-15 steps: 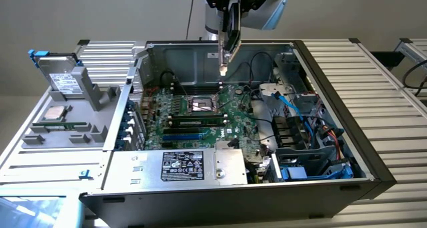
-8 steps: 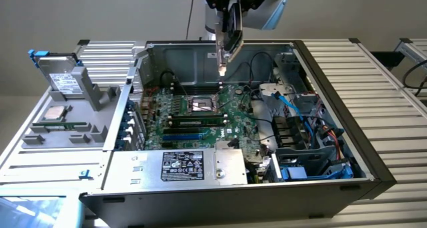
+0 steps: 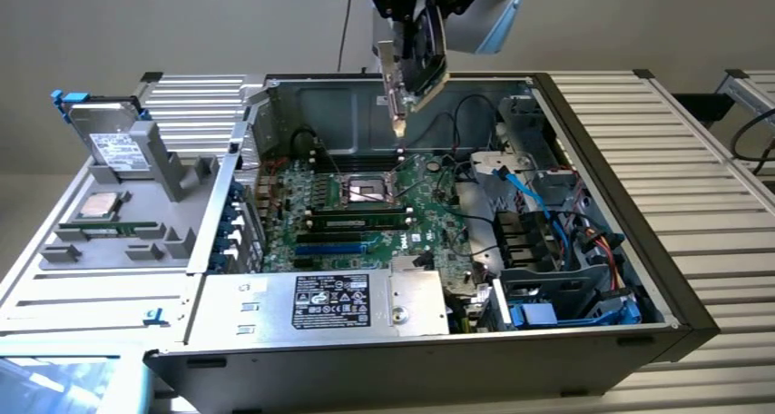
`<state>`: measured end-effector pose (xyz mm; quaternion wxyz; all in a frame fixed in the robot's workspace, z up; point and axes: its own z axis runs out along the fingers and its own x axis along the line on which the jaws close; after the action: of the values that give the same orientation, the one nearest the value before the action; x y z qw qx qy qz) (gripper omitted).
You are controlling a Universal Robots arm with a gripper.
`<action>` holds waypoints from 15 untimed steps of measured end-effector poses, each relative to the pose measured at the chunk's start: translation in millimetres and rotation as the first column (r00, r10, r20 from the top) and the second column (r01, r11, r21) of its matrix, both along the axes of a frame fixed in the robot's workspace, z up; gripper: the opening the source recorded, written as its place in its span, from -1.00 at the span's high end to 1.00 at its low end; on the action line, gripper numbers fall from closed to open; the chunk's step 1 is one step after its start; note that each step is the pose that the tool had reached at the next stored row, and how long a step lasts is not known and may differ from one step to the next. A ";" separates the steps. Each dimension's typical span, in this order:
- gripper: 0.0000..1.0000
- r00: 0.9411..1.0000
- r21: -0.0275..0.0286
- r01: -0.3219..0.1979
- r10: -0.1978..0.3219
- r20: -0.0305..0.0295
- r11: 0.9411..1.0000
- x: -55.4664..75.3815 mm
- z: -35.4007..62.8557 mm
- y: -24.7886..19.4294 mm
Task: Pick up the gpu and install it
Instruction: 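Insert the gpu into the slot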
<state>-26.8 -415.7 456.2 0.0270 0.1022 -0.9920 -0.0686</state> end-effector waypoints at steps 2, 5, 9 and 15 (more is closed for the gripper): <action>0.44 0.999 0.006 -0.034 0.034 -0.001 0.999 0.0 -0.1 0.0; 0.44 0.996 0.007 -0.086 0.086 -0.003 0.996 0.0 -0.8 -0.1; 0.44 0.987 0.008 -0.158 0.158 -0.008 0.987 0.0 -2.8 0.0; 0.44 0.966 0.012 -0.257 0.258 -0.034 0.966 0.0 -5.8 0.0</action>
<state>-26.8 -415.8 450.4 0.0529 0.2290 -0.9694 -0.0701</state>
